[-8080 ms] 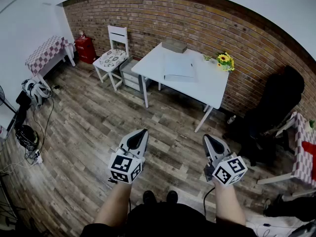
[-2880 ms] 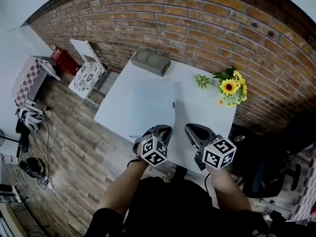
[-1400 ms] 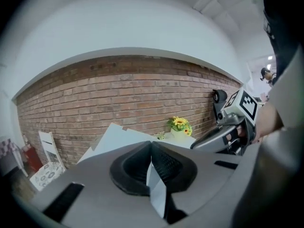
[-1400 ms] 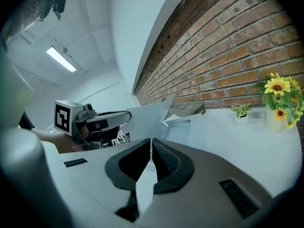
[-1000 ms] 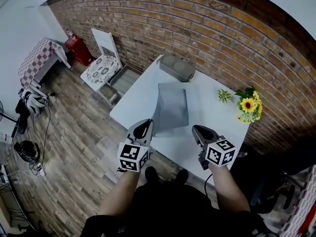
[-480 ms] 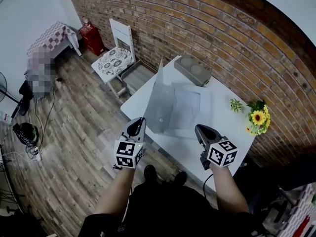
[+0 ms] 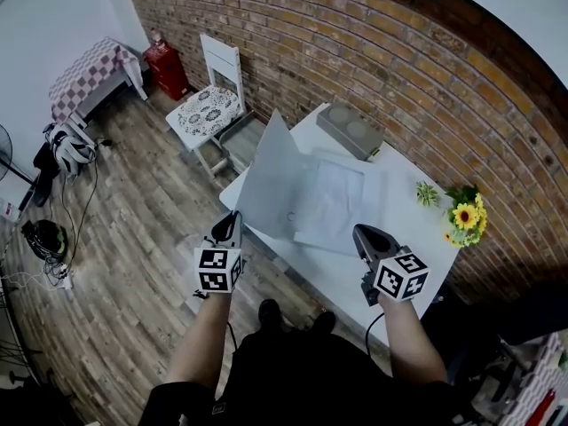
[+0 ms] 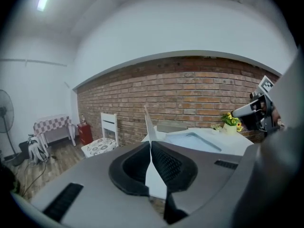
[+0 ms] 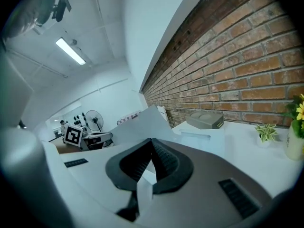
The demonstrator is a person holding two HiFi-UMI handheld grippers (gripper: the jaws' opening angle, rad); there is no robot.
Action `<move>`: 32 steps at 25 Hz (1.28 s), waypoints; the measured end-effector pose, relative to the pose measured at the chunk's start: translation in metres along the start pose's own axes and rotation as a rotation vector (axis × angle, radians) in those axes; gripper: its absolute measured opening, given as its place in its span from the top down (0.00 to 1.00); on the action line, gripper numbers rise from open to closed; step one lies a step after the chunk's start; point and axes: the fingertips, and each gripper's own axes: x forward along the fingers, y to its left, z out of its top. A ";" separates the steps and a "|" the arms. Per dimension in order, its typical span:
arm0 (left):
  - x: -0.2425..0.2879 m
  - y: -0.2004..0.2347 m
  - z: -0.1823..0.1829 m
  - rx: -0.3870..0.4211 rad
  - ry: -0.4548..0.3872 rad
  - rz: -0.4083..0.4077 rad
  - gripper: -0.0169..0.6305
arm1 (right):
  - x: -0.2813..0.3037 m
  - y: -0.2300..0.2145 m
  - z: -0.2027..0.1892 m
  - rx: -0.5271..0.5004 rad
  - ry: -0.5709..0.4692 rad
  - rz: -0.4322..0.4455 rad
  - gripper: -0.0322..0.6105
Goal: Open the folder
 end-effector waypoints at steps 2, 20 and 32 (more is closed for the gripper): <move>0.000 0.011 -0.007 -0.006 0.019 0.022 0.94 | -0.003 0.000 0.002 -0.008 -0.004 -0.006 0.92; 0.010 0.014 0.003 0.001 0.014 0.024 0.93 | -0.014 0.006 0.038 -0.169 -0.089 -0.008 0.93; 0.008 0.011 0.002 0.004 0.017 0.013 0.93 | -0.014 0.009 0.039 -0.164 -0.100 0.007 0.93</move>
